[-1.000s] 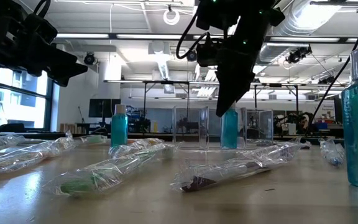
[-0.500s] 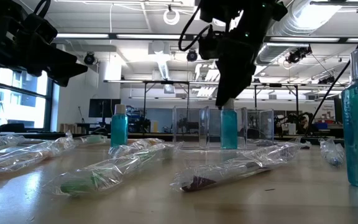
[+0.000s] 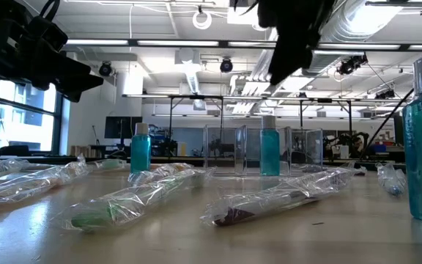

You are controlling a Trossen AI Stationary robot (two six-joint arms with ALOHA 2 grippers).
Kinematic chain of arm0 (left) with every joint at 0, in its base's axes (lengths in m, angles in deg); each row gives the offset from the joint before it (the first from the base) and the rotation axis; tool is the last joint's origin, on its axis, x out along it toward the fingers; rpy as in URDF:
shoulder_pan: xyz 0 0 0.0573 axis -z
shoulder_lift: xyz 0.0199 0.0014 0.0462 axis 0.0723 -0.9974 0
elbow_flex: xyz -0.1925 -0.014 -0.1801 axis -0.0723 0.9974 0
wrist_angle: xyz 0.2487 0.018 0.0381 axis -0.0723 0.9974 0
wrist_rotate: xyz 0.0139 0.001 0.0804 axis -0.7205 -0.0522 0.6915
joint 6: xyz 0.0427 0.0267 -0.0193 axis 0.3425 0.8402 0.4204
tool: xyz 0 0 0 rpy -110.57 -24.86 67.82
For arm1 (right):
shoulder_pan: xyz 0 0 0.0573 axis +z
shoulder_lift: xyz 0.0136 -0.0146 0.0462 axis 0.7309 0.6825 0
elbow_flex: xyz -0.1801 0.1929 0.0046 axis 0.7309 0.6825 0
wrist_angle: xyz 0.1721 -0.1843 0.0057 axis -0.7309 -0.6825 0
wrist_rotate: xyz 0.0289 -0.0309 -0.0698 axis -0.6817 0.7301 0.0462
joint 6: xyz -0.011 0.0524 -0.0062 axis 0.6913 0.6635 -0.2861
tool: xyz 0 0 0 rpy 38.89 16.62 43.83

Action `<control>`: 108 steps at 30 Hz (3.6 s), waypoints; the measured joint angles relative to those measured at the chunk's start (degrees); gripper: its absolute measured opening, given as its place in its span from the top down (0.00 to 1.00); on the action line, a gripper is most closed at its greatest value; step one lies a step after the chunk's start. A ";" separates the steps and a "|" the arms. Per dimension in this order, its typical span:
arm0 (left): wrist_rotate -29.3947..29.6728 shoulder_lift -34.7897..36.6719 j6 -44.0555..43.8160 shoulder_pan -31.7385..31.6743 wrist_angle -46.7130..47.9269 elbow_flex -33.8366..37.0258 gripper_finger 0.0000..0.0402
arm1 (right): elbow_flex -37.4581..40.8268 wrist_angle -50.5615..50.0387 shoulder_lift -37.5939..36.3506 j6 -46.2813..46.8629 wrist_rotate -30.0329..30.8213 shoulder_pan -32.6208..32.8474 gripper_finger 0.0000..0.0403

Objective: Pick & Place toothbrushing station
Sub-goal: Put the top right violet toothbrush into the wire organizer

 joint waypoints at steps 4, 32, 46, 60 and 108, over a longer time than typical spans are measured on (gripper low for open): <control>0.00 0.00 0.01 -0.01 0.02 0.00 0.50 | 0.00 -4.19 -5.61 1.96 -1.10 0.87 0.50; 0.00 0.00 -0.23 0.00 1.44 -0.02 0.50 | 11.53 -21.52 -8.42 37.00 -2.01 22.25 0.50; -0.02 0.00 0.01 -0.01 1.33 0.00 0.50 | 12.98 -19.57 -8.42 29.00 13.67 13.72 0.50; -0.02 0.00 0.01 -0.01 1.31 0.00 0.50 | 12.98 -12.75 -7.74 5.05 12.77 -6.92 0.50; 0.00 -0.02 -0.21 -0.01 1.31 0.04 0.50 | 12.98 -2.97 13.02 -16.16 1.61 -24.56 0.50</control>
